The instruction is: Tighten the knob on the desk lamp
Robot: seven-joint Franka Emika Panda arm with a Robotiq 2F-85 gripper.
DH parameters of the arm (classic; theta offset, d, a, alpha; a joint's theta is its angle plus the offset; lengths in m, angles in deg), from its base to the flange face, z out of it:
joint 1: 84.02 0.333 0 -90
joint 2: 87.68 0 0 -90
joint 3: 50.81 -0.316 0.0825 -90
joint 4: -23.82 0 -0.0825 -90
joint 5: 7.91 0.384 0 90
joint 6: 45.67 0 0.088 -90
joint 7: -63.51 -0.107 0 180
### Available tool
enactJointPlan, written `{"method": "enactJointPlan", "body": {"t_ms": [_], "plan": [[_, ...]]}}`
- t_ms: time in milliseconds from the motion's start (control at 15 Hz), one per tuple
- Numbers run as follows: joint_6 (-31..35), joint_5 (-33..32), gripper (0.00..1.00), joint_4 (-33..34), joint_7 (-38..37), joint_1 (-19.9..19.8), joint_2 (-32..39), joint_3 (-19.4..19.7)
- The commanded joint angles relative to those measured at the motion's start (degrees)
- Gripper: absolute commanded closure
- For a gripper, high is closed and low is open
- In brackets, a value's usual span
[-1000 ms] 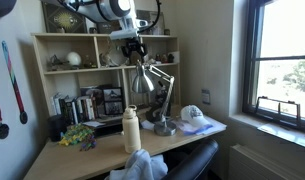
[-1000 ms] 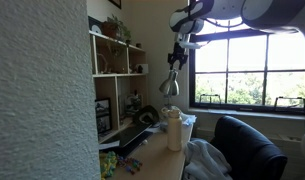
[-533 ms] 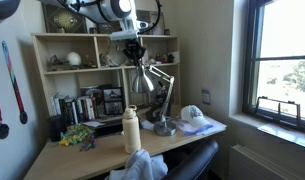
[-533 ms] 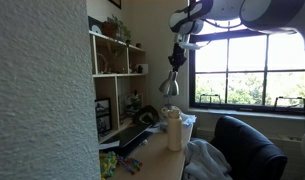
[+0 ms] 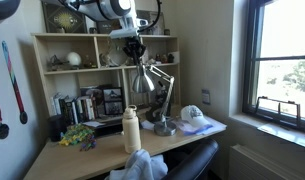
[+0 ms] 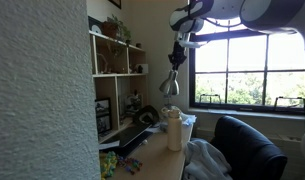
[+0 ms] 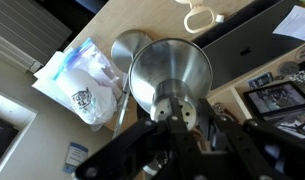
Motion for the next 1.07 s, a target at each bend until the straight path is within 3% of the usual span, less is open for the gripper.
{"method": "enactJointPlan", "body": {"t_ms": [0, 400, 1000], "plan": [[-1.8, 0.9, 0.44, 2.5, 1.1, -0.4, 1.0, -0.1], [-2.6, 0.7, 0.01, 2.7, 1.3, -0.2, 0.7, -0.1], [-2.6, 1.3, 0.00, 2.8, 1.5, -0.8, 1.3, 0.1]]}}
